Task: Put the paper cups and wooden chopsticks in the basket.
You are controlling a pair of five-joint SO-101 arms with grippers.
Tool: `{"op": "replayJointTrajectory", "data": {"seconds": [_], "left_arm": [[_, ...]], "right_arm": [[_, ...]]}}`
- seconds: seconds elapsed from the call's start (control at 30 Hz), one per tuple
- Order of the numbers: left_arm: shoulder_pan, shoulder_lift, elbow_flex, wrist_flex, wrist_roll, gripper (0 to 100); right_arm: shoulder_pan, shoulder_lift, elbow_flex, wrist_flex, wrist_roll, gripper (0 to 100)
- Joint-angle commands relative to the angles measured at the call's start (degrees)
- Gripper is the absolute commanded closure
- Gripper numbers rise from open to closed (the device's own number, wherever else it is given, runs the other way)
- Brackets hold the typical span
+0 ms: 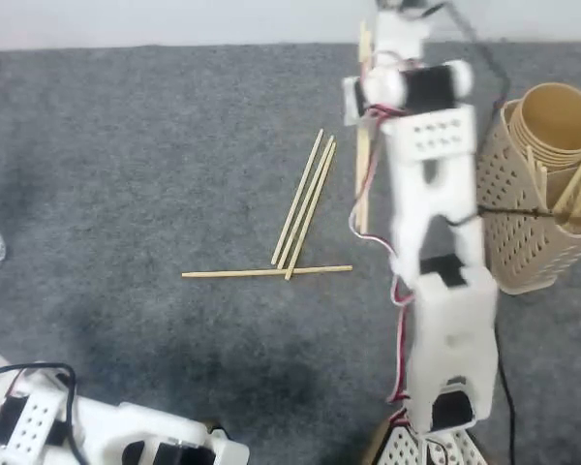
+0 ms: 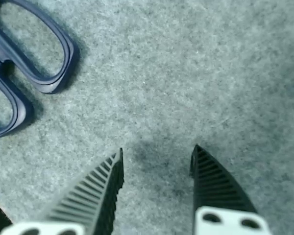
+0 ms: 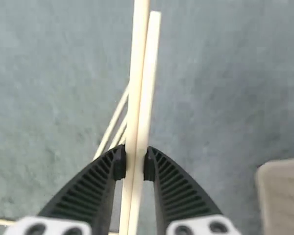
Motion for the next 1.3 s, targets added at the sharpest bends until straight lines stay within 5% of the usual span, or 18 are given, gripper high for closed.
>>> {"op": "replayJointTrajectory", "data": {"seconds": [0.0,0.3,0.57,0.77,1.0,1.27], "left_arm": [[0.5,-1.2,-0.5,-1.1,-0.7,78],[0.5,-1.2,-0.3,-2.2,-0.7,78],[0.5,-1.2,-0.2,-2.5,-0.7,78],[0.5,-1.2,-0.2,-2.5,-0.7,78],[0.5,-1.2,-0.1,-2.5,-0.6,78],[0.5,-1.2,-0.1,-2.5,-0.6,78]], "right_arm": [[2.6,-14.5,-0.9,2.2,4.4,99.3],[15.7,-43.3,1.8,2.2,15.6,99.3],[23.0,-62.0,29.6,-1.5,15.9,99.3],[31.5,-73.2,57.0,-25.6,15.3,99.3],[40.7,-89.3,102.4,-73.5,15.4,99.3],[41.1,-94.9,122.4,-88.7,15.4,99.3]]}}
